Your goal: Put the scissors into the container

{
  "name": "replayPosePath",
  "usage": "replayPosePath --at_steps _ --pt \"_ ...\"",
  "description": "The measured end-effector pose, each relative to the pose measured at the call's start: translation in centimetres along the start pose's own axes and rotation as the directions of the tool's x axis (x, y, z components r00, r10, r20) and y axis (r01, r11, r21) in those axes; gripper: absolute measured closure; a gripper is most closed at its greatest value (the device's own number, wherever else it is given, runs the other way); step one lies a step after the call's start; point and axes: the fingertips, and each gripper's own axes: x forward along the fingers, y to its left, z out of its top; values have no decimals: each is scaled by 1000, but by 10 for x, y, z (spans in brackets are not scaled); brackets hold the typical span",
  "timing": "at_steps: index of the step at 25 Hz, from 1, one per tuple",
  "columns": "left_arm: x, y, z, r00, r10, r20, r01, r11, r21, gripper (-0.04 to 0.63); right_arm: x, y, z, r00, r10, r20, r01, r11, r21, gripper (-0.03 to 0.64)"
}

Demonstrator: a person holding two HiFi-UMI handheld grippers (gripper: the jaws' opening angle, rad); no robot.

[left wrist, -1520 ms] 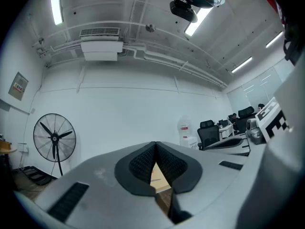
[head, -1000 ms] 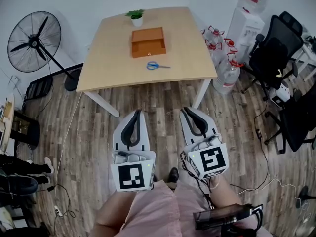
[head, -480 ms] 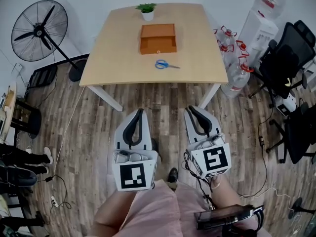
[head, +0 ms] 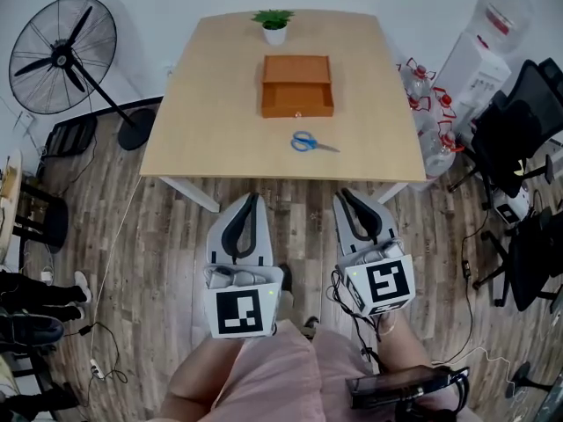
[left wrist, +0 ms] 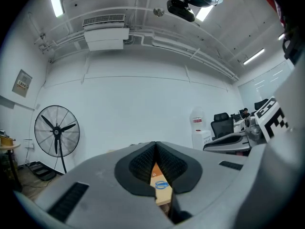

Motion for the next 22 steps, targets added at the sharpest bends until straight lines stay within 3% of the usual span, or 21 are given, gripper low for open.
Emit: replayPosePath --at_steps 12,22 --pt "93 72 19 997 -46 69 45 999 4 591 107 -25 47 996 -70 56 72 997 -38 578" --pt "144 71 -12 996 -87 -7 87 996 -13 591 145 -56 21 997 -79 -8 79 997 -23 575"
